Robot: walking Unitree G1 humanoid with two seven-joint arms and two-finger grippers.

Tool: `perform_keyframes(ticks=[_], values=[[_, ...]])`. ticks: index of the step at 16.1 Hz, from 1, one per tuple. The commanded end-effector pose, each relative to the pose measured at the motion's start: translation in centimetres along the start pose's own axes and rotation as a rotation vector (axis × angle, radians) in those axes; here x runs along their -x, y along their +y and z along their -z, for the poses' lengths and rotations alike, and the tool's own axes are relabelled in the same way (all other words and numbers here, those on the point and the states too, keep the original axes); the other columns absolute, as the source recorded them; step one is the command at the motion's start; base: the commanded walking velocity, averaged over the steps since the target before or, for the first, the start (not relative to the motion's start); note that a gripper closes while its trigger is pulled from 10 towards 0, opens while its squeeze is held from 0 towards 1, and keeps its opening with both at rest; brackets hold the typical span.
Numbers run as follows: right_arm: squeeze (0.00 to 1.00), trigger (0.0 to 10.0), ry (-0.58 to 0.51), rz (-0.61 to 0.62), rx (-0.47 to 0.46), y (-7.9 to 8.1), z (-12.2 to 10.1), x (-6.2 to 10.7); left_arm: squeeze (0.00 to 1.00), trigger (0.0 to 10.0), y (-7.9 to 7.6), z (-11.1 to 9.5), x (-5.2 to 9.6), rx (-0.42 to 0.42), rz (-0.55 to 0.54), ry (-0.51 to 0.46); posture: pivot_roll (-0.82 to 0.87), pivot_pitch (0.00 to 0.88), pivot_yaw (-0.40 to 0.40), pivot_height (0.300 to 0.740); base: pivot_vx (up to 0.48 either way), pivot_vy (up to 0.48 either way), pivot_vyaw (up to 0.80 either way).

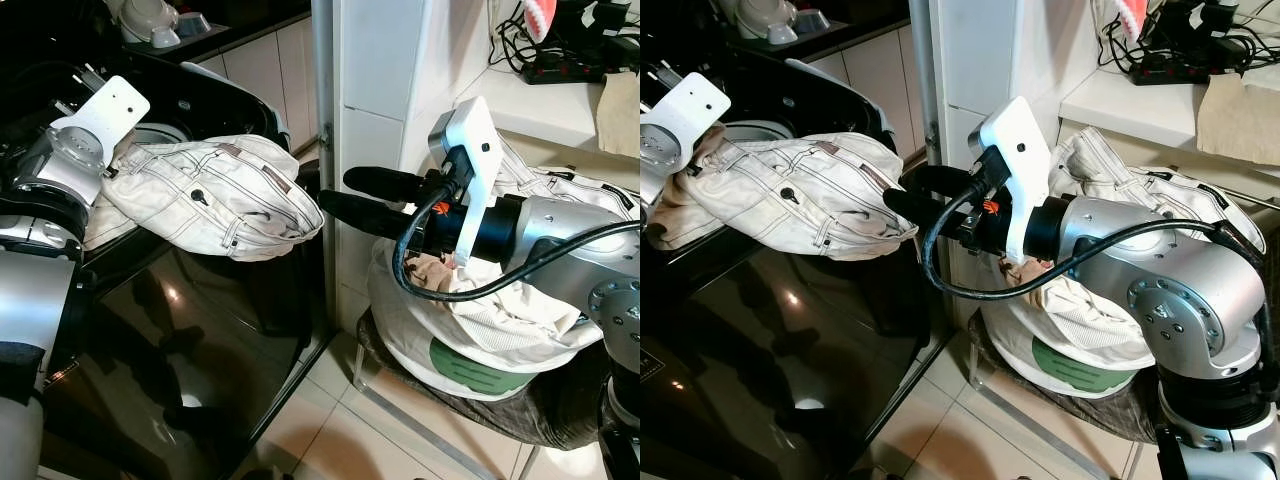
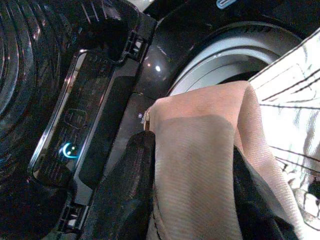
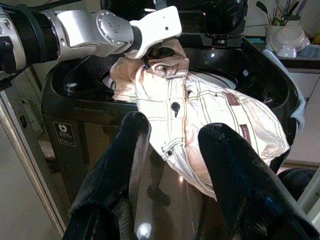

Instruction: Clothes washing

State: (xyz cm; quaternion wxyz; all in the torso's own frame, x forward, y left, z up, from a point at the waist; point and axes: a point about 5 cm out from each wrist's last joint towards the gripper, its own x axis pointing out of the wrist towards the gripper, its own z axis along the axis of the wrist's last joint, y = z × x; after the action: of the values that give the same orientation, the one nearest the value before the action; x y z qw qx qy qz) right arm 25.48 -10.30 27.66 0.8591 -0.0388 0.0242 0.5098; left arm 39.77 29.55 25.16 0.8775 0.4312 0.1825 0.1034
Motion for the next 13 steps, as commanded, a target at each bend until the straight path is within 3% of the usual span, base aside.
perform_keyframes(ticks=[1,5,7,8,10,11,12,13], values=[[0.00,10.0,-0.005,0.000,0.012,0.0,-0.1,-0.1,1.00,10.0,0.6,-0.1,0.1,0.033,-0.006,-0.002,-0.09,0.000,0.089,0.740,0.000,0.000,0.00],[0.00,10.0,-0.017,0.027,0.005,-0.5,-0.3,0.1,1.00,10.0,1.1,-0.2,0.2,0.074,-0.018,-0.012,-0.09,0.000,0.090,0.740,0.000,0.000,0.00],[0.00,10.0,-0.043,0.089,-0.009,-1.2,-0.6,0.2,1.00,10.0,2.5,-1.1,0.4,0.121,-0.115,-0.068,-0.09,0.000,0.089,0.740,0.000,0.000,0.00],[0.00,10.0,-0.050,0.121,-0.018,-1.7,-0.7,0.2,1.00,10.0,3.8,-1.8,0.7,0.111,-0.224,-0.119,-0.09,0.000,0.089,0.740,0.000,0.000,0.00],[0.00,10.0,-0.051,0.140,-0.021,-1.9,-0.7,0.2,1.00,10.0,4.6,-2.1,0.9,0.064,-0.285,-0.135,-0.09,0.000,0.089,0.740,0.000,0.000,0.00],[0.00,10.0,-0.049,0.150,-0.022,-2.1,-0.7,0.2,0.00,10.0,4.5,-2.1,0.9,-0.006,-0.269,-0.123,-0.09,0.000,0.086,0.740,0.000,0.000,0.00],[0.00,10.0,-0.049,0.158,-0.023,-2.2,-0.6,0.1,0.00,10.0,3.9,-1.7,0.7,0.000,-0.212,-0.110,-0.09,0.000,0.085,0.740,0.000,0.000,0.00],[0.00,10.0,-0.049,0.163,-0.026,-2.3,-0.6,0.1,0.00,10.0,2.9,-1.3,0.5,0.084,-0.130,-0.103,-0.09,0.000,0.085,0.740,0.000,0.000,0.00]])
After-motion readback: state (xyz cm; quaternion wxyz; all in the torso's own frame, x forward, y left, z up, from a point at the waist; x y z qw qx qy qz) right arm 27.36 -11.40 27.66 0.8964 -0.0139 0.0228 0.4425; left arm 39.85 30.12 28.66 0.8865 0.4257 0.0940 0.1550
